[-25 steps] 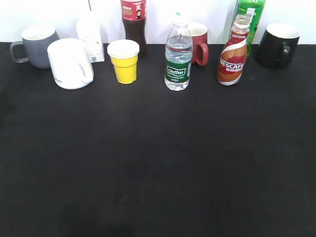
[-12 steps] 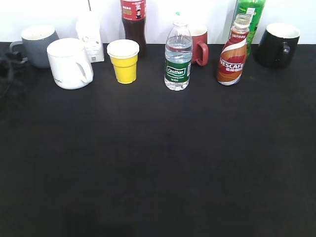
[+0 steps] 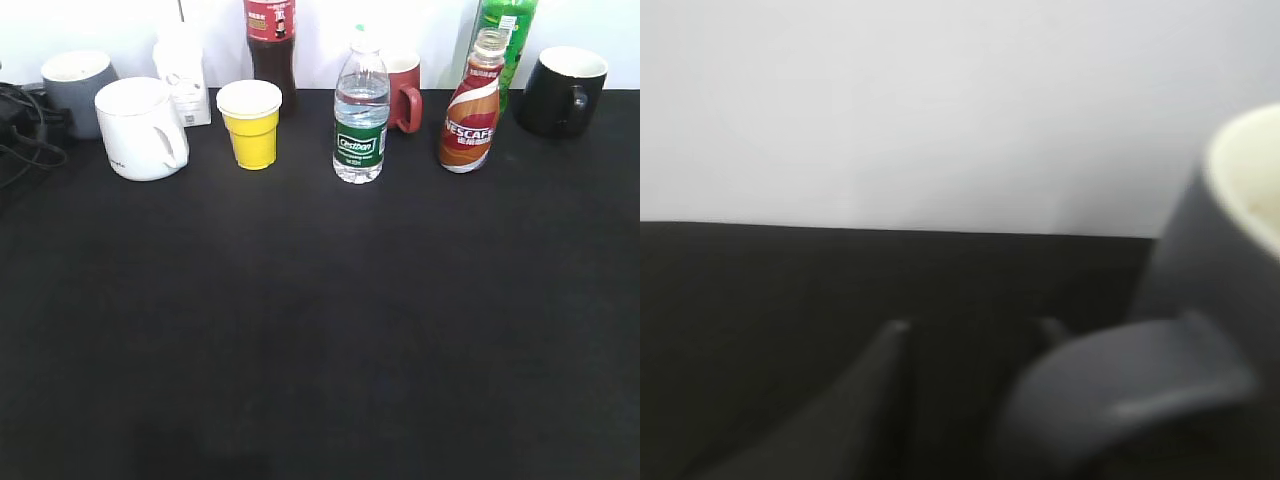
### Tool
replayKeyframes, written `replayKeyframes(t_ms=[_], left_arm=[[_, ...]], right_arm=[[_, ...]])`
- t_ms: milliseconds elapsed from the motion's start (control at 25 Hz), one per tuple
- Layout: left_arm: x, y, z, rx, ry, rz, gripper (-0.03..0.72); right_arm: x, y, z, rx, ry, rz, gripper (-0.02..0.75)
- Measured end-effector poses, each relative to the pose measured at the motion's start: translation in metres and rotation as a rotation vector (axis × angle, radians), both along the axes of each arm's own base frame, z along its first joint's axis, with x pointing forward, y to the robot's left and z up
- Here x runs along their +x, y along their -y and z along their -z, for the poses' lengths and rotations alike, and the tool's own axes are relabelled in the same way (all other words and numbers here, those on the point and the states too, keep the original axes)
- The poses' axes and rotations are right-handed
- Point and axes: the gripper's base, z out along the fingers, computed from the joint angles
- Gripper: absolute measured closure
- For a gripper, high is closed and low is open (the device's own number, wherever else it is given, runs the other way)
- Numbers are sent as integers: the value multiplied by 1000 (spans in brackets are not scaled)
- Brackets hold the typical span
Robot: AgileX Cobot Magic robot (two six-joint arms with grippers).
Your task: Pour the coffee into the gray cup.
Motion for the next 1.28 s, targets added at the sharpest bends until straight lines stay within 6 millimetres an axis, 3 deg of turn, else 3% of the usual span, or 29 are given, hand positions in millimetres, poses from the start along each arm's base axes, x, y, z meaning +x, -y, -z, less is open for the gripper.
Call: replayKeyframes(t_ms=[40,80,320,520,760,840,1040,1280], left_arm=[[0,1,0,3,-2,4,574],[0,1,0,2,-3,4,613],[-1,-2,-7,5,11,-6,615],[-10,-3,-88,21,142,-13,616],[-96,32,-142,20,156,56,616],[-128,51,-145,16,147,108,616],[-193,105,-130,7,80,305,616],[-225,164,-134,-3,93,543,617]], right_arm=[[0,0,0,0,0,0,168],[0,0,0,0,0,0,168],[0,0,0,0,0,0,168],[0,0,0,0,0,0,168],[0,0,0,0,0,0,168],[0,0,0,0,0,0,168],[0,0,0,0,0,0,168],[0,0,0,0,0,0,168]])
